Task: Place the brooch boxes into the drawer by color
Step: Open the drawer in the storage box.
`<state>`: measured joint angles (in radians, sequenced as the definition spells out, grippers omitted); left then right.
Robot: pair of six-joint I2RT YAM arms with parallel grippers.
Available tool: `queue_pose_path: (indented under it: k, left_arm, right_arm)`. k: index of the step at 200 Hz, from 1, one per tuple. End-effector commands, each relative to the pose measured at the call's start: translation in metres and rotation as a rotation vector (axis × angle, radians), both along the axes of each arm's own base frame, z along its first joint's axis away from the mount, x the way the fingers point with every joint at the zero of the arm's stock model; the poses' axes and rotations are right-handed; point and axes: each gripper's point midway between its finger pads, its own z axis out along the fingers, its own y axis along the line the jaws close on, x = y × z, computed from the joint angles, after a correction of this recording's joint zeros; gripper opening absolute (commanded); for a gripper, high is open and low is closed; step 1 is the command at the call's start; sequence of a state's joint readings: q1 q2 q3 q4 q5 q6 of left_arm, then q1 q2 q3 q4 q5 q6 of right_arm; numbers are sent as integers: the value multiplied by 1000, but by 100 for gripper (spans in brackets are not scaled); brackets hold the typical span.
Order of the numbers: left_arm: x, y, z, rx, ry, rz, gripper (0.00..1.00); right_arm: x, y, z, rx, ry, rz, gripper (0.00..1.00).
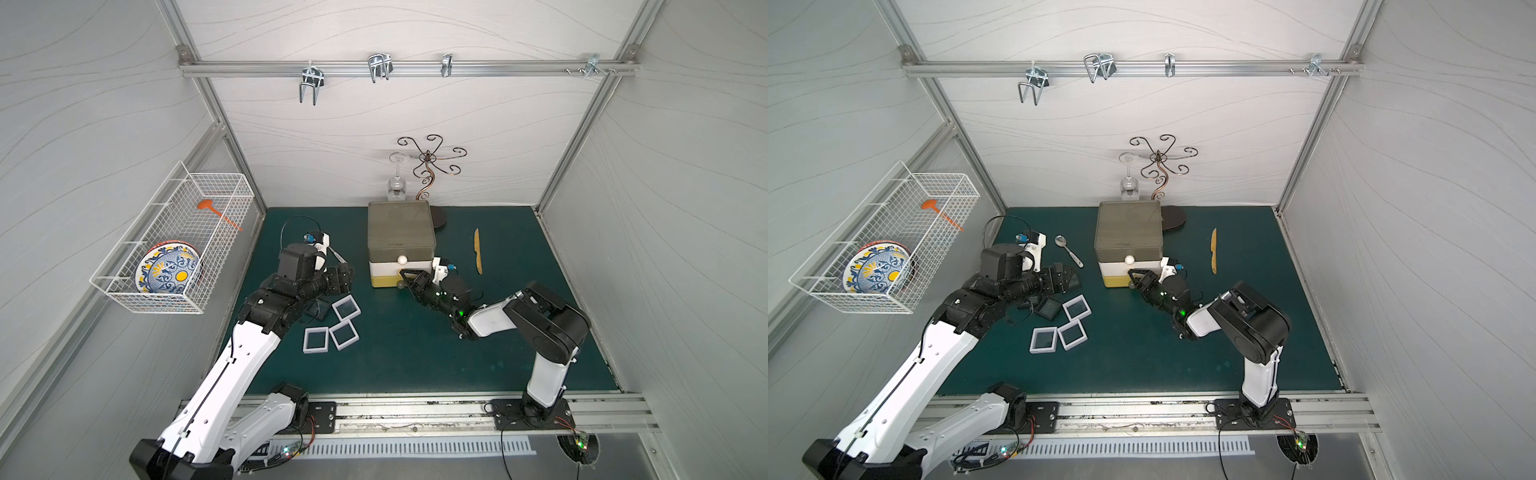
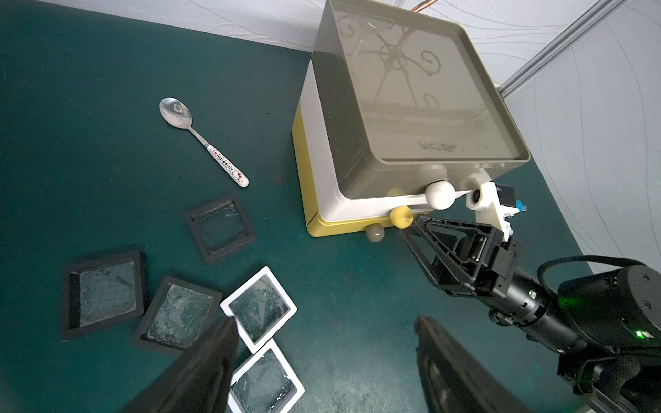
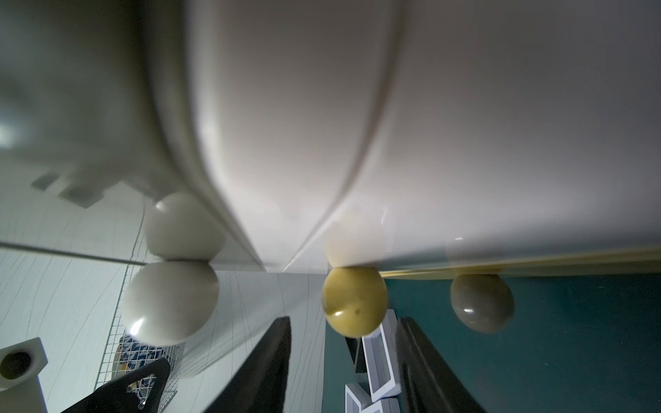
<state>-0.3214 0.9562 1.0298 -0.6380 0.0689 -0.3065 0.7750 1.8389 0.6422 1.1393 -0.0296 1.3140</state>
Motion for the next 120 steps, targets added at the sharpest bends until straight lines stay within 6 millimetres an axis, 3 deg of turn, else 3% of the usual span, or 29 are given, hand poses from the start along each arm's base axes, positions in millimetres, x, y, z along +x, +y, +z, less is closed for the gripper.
queue_pose_path:
  k: [1, 120]
  left_arm:
    - [5, -1, 21, -23, -72, -4, 82]
    - [5, -1, 20, -23, -71, -4, 82]
  right_arm:
    - [4, 6, 3, 23, -12, -9, 51]
    - [10, 19, -3, 13, -8, -8, 42]
